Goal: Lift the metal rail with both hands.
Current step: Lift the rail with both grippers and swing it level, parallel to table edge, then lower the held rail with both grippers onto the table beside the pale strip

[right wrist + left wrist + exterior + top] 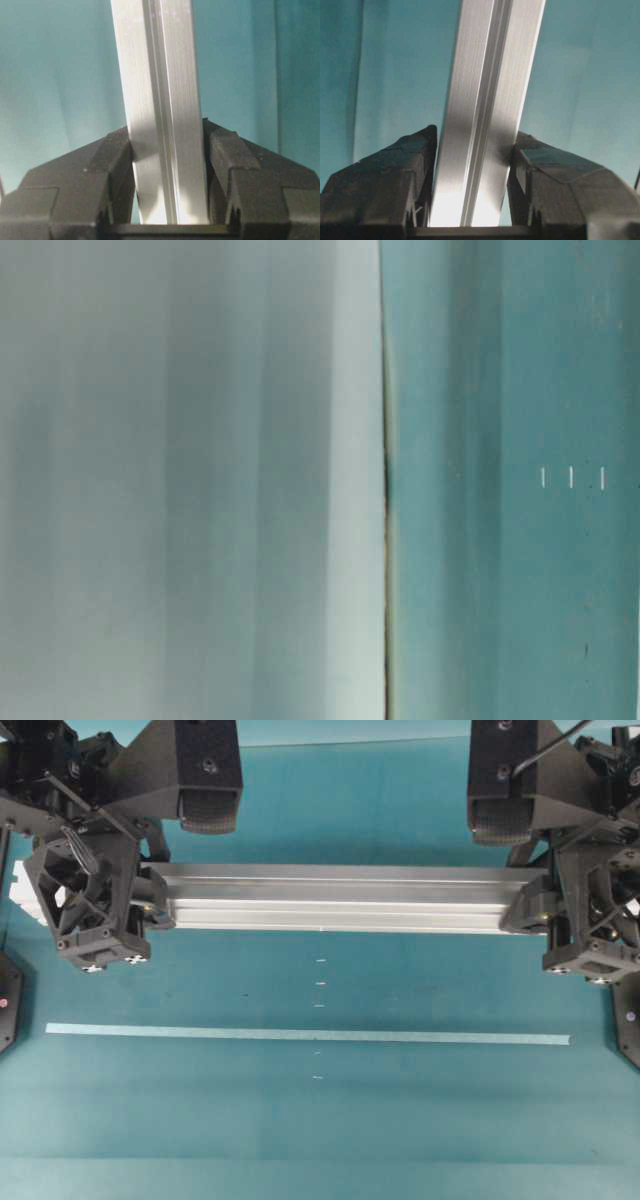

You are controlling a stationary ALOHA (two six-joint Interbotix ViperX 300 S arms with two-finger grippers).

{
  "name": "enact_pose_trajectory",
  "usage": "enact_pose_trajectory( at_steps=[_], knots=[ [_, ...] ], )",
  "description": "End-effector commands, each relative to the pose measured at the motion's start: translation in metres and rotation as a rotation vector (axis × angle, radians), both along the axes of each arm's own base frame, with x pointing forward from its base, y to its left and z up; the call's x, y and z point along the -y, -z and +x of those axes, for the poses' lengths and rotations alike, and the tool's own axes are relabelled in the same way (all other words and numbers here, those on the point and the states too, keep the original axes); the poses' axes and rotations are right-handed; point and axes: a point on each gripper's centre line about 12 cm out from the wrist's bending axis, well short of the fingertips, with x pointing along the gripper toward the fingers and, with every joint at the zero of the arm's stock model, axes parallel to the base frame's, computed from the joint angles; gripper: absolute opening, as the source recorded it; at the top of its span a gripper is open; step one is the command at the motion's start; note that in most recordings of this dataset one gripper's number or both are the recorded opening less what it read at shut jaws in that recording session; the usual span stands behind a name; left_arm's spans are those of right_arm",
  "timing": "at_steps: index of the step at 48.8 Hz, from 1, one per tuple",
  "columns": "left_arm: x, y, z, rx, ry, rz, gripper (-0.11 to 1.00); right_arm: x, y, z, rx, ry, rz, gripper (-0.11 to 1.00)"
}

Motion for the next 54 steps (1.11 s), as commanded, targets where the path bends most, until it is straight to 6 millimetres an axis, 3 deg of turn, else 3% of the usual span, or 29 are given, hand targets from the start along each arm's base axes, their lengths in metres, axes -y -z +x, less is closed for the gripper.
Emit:
enact_pose_trajectory(
  at_steps=[1, 8, 14, 24, 35, 54],
  knots=[
    [-0.012, -0.015, -0.007, 0.045, -0.056, 0.006, 0.33, -0.001, -0.006, -0.005, 0.013, 0.013, 0.006, 0.38],
    [-0.011, -0.007, -0.004, 0.038, -0.064, 0.002, 0.33, 0.0, 0.005, -0.006, -0.018, 0.017, 0.004, 0.38],
    [-0.01, 0.006, 0.001, 0.041, -0.059, 0.002, 0.33, 0.0, 0.031, -0.005, -0.08, 0.021, 0.009, 0.38],
    [-0.006, 0.05, 0.009, 0.017, -0.048, -0.002, 0.33, 0.0, 0.08, -0.002, -0.115, 0.025, 0.012, 0.38],
    [0.002, 0.118, 0.01, -0.045, -0.04, -0.012, 0.33, 0.0, 0.128, 0.0, -0.128, 0.027, 0.011, 0.38],
    [0.008, 0.179, 0.019, -0.011, -0.058, -0.025, 0.33, -0.003, 0.206, 0.005, -0.158, -0.029, -0.007, 0.38]
  ],
)
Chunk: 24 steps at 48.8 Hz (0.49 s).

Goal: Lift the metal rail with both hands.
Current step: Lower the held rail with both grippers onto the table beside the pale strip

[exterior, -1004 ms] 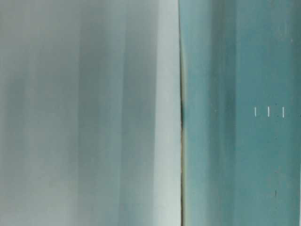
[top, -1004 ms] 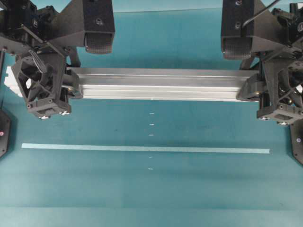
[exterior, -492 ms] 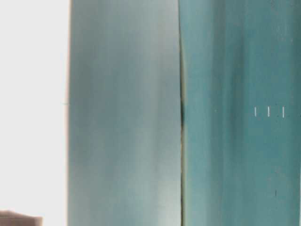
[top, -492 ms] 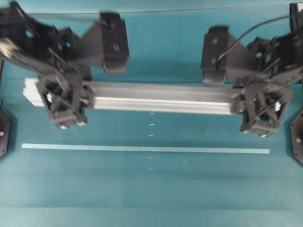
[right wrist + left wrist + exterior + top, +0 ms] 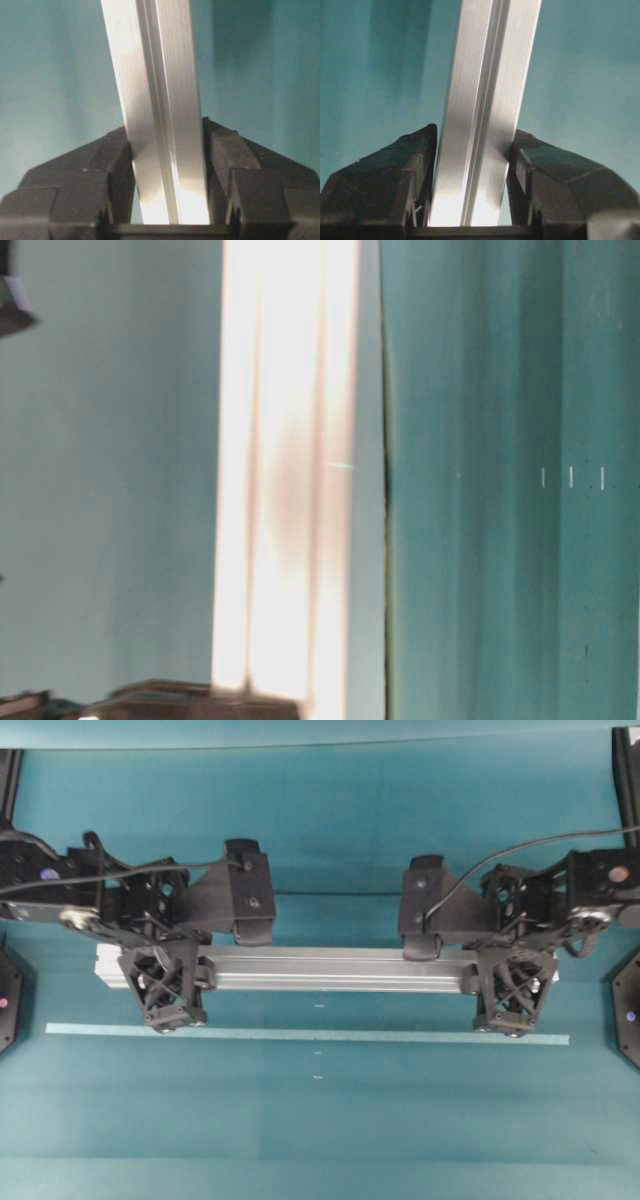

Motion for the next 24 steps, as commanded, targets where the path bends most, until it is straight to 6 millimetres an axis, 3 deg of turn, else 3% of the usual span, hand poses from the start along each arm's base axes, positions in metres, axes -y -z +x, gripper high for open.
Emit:
enact_pose_trajectory(
  at_steps=[1, 24],
  knots=[
    [-0.001, 0.005, 0.002, 0.017, -0.041, -0.009, 0.33, -0.002, 0.013, 0.003, -0.012, -0.012, 0.001, 0.38],
    [0.009, 0.068, 0.006, -0.04, -0.011, -0.012, 0.33, -0.008, 0.064, 0.017, -0.052, -0.084, -0.01, 0.38]
  ],
)
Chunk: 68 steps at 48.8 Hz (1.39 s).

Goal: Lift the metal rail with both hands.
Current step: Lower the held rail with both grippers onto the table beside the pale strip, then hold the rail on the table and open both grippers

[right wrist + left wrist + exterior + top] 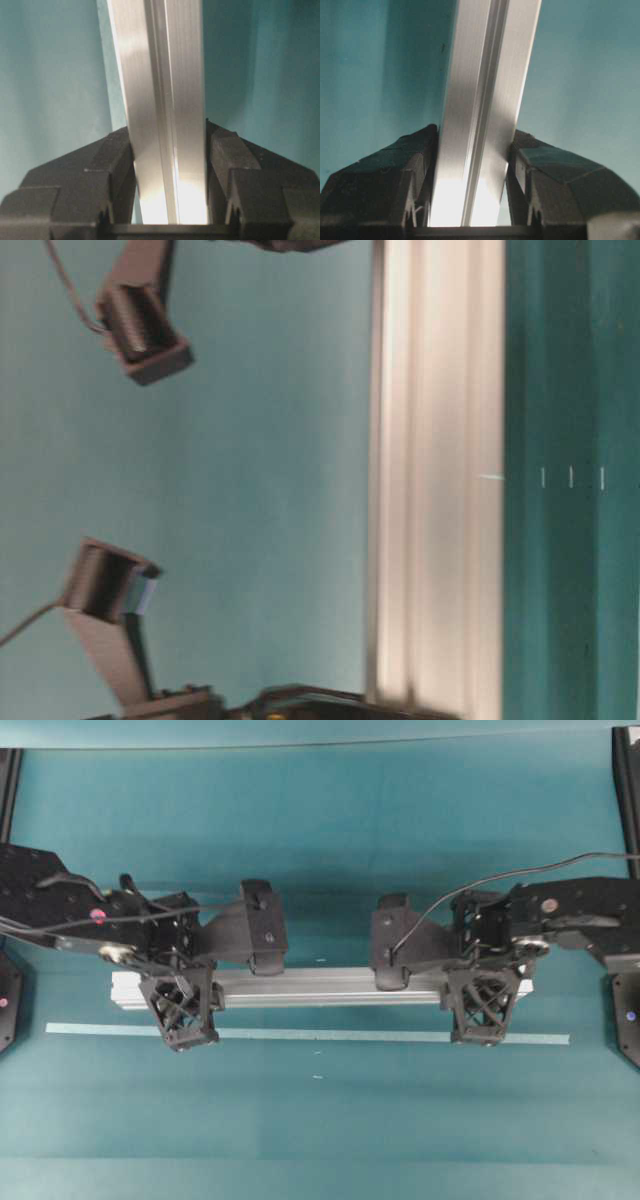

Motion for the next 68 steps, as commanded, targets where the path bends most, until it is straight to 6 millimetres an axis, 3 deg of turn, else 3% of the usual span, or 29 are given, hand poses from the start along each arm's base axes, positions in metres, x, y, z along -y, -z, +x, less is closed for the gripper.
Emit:
enact_pose_trajectory(
  at_steps=[1, 22, 44, 68],
  knots=[
    [0.001, 0.002, 0.0, 0.004, -0.015, -0.003, 0.33, -0.007, 0.005, 0.002, 0.008, -0.02, 0.001, 0.38],
    [0.007, 0.038, -0.009, 0.001, -0.032, -0.014, 0.33, -0.022, 0.03, -0.008, 0.016, -0.017, 0.006, 0.38],
    [0.003, 0.055, -0.007, 0.001, -0.032, -0.012, 0.33, -0.025, 0.045, -0.005, 0.024, -0.012, 0.006, 0.38],
    [-0.006, 0.06, -0.009, 0.002, -0.034, -0.006, 0.33, -0.027, 0.05, -0.003, 0.03, -0.007, 0.012, 0.38]
  ],
)
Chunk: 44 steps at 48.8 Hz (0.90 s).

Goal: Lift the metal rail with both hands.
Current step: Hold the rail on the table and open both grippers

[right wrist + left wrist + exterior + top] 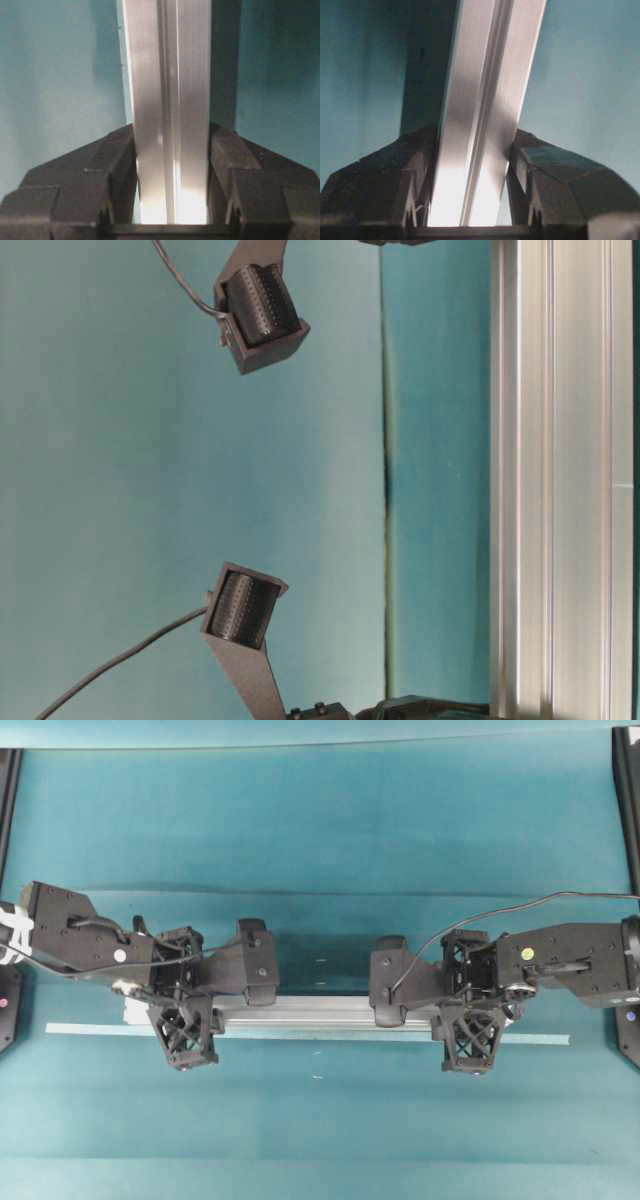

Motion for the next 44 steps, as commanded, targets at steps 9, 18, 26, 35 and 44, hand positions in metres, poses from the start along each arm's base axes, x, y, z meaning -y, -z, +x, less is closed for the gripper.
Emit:
enact_pose_trajectory(
  at_steps=[9, 18, 26, 35, 44],
  knots=[
    [-0.012, -0.002, 0.0, 0.011, -0.052, -0.005, 0.33, -0.006, 0.001, 0.001, -0.003, -0.008, 0.008, 0.38],
    [-0.01, -0.002, 0.003, 0.034, -0.049, -0.006, 0.33, -0.006, 0.005, 0.0, -0.012, -0.01, 0.008, 0.38],
    [-0.005, 0.001, 0.003, 0.028, -0.044, -0.009, 0.33, -0.006, 0.008, 0.001, -0.013, -0.009, 0.007, 0.38],
    [-0.004, 0.004, 0.002, 0.022, -0.04, -0.009, 0.33, -0.006, 0.013, 0.0, -0.025, -0.01, 0.005, 0.38],
    [-0.001, 0.003, 0.005, 0.062, -0.023, -0.008, 0.33, -0.006, 0.016, -0.002, -0.019, -0.004, 0.006, 0.38]
  ],
)
